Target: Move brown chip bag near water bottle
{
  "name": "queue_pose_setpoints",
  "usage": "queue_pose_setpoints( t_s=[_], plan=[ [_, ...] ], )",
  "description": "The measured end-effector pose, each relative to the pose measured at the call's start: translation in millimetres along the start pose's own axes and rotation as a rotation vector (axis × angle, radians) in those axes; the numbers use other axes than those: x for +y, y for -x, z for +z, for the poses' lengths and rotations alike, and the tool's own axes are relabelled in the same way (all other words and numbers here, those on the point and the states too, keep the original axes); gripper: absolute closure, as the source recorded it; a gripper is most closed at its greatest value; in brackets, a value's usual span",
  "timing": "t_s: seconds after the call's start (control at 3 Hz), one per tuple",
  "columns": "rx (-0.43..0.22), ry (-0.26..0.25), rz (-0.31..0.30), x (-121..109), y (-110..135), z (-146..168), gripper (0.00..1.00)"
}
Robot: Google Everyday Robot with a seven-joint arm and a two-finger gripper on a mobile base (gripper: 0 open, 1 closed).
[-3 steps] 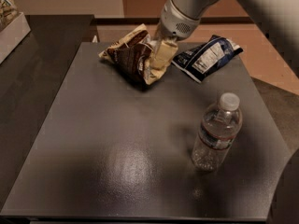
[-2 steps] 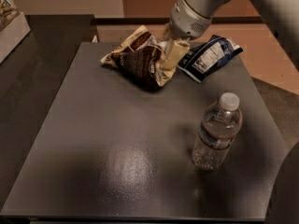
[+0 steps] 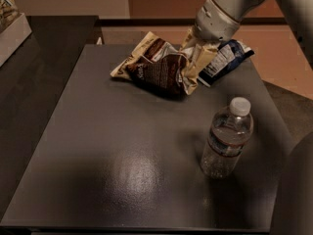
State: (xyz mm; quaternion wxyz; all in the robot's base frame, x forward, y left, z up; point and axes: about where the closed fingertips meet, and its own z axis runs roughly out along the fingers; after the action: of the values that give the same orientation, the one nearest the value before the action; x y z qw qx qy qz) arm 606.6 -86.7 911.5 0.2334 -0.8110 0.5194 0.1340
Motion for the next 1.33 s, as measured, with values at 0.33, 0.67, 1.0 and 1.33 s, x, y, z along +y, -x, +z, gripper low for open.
queue_pose_setpoints(
  t_s=[0.33,0.67,1.0,1.33],
  plan=[
    [-0.058,0.005,-0.042,13,-3,-8,1.00],
    [-0.104,-0.002,-0.053,31,-2,-18,1.00],
    [-0.131,0.004,-0.057,51,3,-24,1.00],
    [-0.145,0.015,-0.055,73,7,-26,1.00]
  ],
)
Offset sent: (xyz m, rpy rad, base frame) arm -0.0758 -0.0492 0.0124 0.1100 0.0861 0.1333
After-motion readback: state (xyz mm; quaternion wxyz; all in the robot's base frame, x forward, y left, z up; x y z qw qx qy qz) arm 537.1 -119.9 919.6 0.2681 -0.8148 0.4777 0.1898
